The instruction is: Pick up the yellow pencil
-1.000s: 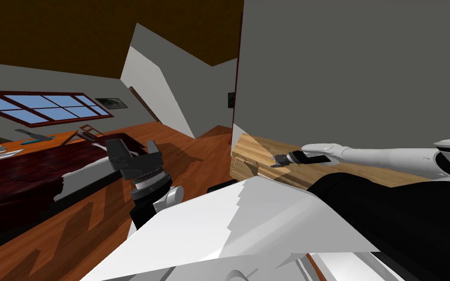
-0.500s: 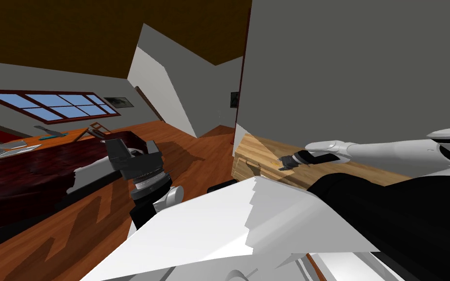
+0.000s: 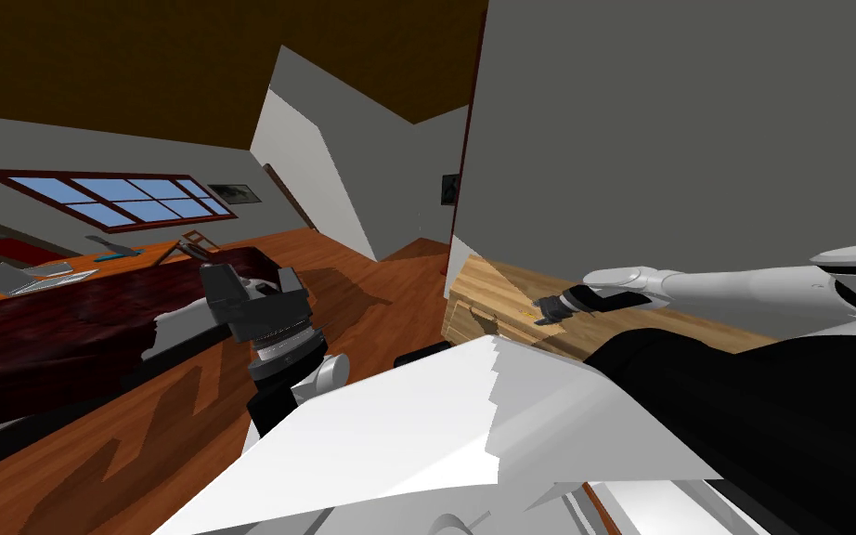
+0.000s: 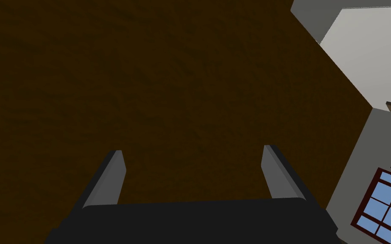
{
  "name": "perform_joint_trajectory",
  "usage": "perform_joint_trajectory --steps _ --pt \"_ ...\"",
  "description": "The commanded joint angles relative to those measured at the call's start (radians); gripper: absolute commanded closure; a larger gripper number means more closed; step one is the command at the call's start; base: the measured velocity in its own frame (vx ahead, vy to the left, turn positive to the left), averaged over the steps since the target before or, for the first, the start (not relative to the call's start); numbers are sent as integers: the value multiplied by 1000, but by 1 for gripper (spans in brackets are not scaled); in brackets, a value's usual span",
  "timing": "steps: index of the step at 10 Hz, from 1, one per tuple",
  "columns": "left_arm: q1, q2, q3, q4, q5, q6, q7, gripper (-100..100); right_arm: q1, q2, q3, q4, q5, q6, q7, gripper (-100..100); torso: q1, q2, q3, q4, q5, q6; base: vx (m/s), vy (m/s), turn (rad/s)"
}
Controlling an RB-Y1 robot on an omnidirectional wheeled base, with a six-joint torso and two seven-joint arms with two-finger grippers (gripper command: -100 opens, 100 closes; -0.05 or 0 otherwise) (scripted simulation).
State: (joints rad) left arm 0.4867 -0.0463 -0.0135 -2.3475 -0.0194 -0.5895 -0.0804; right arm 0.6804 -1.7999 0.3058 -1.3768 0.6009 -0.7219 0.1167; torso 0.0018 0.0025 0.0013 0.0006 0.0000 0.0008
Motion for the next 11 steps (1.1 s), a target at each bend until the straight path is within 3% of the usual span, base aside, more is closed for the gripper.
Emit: perform_joint_trajectory --steps 1,3,4,6,7,9,10,11 --pt "0 0 0 0 0 0 0 0 -15 20 -6 50 14 -30 15 -100 0 0 0 0 0 0 -19 31 104" --pt "0 0 0 0 0 0 0 0 -15 20 -6 69 14 -30 15 -100 1 1 1 0 0 1 -13 18 -13" --pt "0 0 0 0 0 0 0 0 -40 57 -17 102 41 -65 35 -100 0 1 1 0 0 1 -30 33 161" --pt "0 0 0 0 0 0 0 0 -58 68 -17 158 57 -84 35 -100 1 2 1 0 0 1 -18 23 48" --pt "0 0 0 0 0 0 0 0 -101 116 -28 199 99 -137 56 -100 0 1 1 0 0 1 -22 25 142" --pt "0 0 0 0 0 0 0 0 -101 116 -28 263 99 -138 56 -100 1 1 1 0 0 1 -13 26 45" --pt "0 0 0 0 0 0 0 0 -144 164 -38 301 141 -192 77 -100 0 1 1 0 0 1 -12 36 122" --pt "0 0 0 0 0 0 0 0 -144 164 -38 332 141 -192 77 -100 1 1 0 0 0 0 -18 37 105"
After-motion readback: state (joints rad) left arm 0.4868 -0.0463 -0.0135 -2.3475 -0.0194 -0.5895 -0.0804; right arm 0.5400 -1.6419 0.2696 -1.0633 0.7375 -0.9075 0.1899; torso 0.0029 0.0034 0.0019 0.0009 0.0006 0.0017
